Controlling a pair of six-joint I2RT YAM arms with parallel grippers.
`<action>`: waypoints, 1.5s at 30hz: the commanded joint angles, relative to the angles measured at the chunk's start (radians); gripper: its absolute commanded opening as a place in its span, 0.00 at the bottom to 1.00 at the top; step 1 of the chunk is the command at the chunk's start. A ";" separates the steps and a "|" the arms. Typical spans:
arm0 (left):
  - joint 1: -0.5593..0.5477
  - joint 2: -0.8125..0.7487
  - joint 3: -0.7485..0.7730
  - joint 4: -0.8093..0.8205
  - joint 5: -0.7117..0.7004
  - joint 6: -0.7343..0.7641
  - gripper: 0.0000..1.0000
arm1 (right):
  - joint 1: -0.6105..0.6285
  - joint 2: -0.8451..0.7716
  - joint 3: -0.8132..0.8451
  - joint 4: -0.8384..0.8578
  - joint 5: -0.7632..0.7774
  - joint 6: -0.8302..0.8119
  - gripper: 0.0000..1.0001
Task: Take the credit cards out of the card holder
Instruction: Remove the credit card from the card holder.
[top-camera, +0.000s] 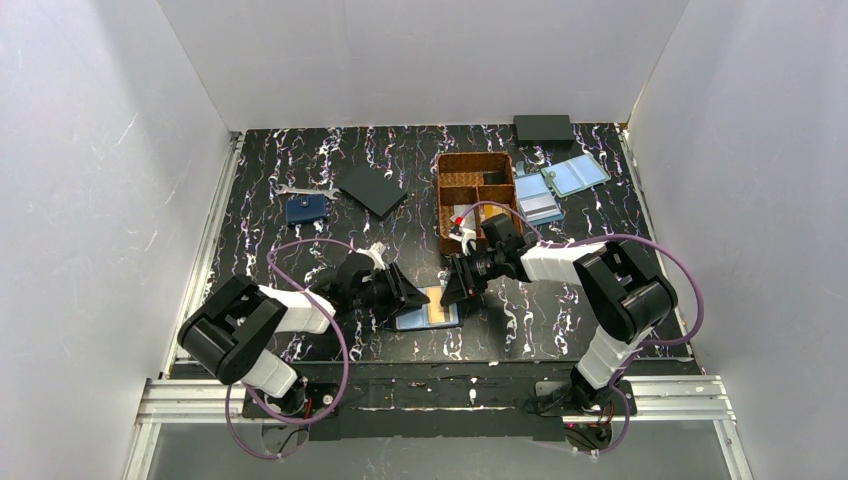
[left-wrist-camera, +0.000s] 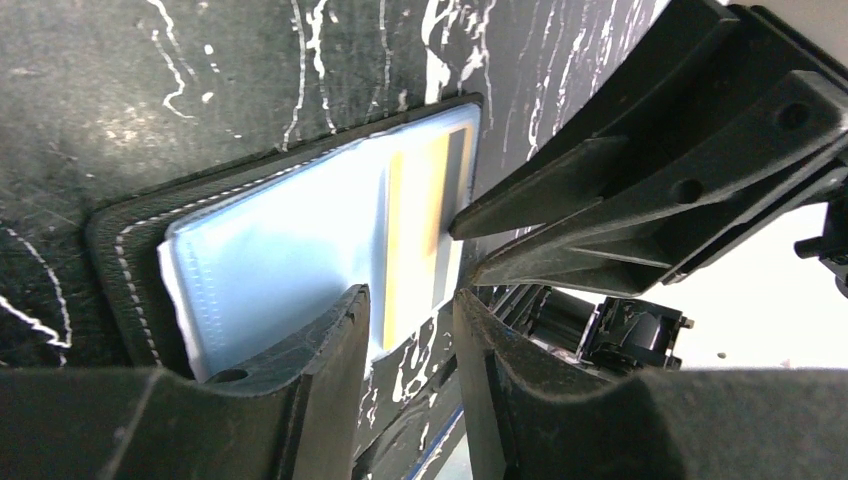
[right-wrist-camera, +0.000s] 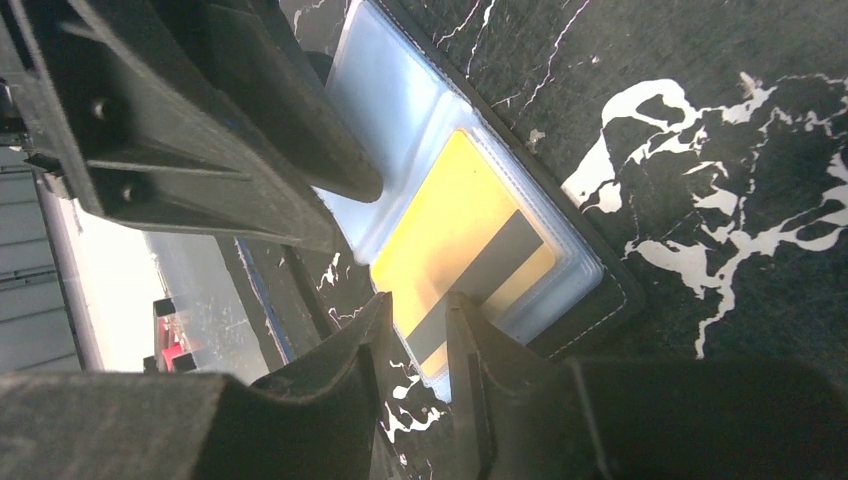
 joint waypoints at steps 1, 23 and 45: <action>-0.005 -0.054 0.001 0.005 0.005 0.007 0.36 | -0.005 -0.023 0.027 -0.024 0.062 -0.044 0.36; -0.012 0.015 0.064 0.017 0.042 0.016 0.38 | -0.007 -0.069 0.029 -0.038 0.095 -0.064 0.39; -0.014 0.127 0.062 0.061 0.035 0.010 0.38 | -0.009 -0.071 0.024 -0.059 0.127 -0.056 0.40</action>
